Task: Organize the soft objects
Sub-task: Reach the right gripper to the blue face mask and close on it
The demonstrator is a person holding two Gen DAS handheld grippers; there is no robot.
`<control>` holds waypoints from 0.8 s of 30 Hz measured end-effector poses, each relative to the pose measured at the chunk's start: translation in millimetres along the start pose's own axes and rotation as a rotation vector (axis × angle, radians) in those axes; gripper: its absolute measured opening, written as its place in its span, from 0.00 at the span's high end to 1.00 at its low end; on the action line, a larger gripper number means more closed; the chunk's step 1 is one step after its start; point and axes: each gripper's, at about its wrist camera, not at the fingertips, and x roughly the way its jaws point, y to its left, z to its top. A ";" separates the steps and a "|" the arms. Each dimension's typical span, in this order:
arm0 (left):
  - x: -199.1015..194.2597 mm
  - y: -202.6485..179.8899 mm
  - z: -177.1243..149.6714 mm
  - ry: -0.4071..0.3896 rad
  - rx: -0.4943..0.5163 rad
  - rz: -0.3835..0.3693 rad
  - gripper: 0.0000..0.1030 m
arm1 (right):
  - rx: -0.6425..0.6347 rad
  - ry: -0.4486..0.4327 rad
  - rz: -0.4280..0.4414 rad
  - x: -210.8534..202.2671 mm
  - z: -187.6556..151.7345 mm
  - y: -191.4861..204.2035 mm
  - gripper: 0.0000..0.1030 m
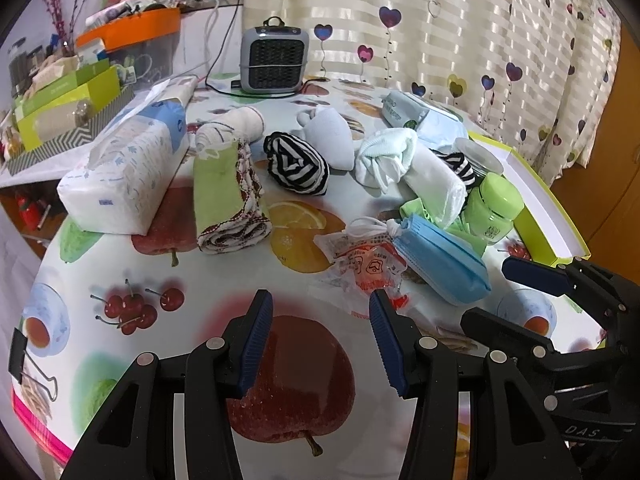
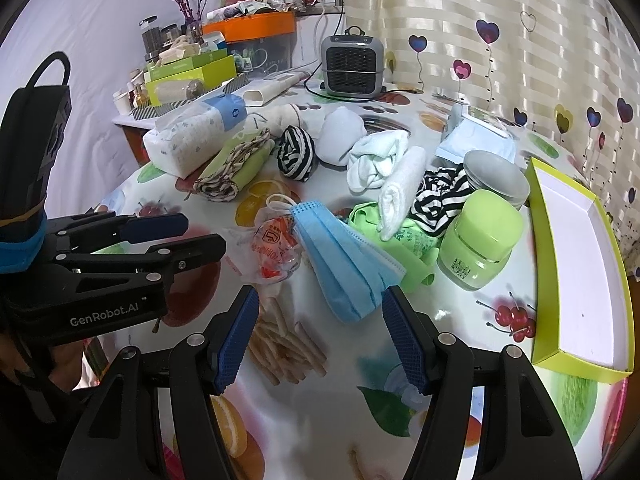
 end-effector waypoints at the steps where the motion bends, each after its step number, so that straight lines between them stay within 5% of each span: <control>1: 0.8 0.3 0.7 0.000 -0.004 -0.004 0.52 | 0.003 0.000 0.002 0.4 0.5 -0.9 0.37; 19: 12.2 6.2 7.0 0.016 -0.043 -0.107 0.52 | 0.002 0.028 -0.013 27.7 11.3 -12.4 0.38; 21: 14.6 5.2 7.9 0.021 -0.041 -0.114 0.52 | -0.004 0.037 -0.014 31.4 10.7 -12.0 0.57; 24: 19.9 3.2 9.3 0.031 -0.041 -0.126 0.52 | -0.007 0.045 -0.017 34.0 8.3 -13.0 0.68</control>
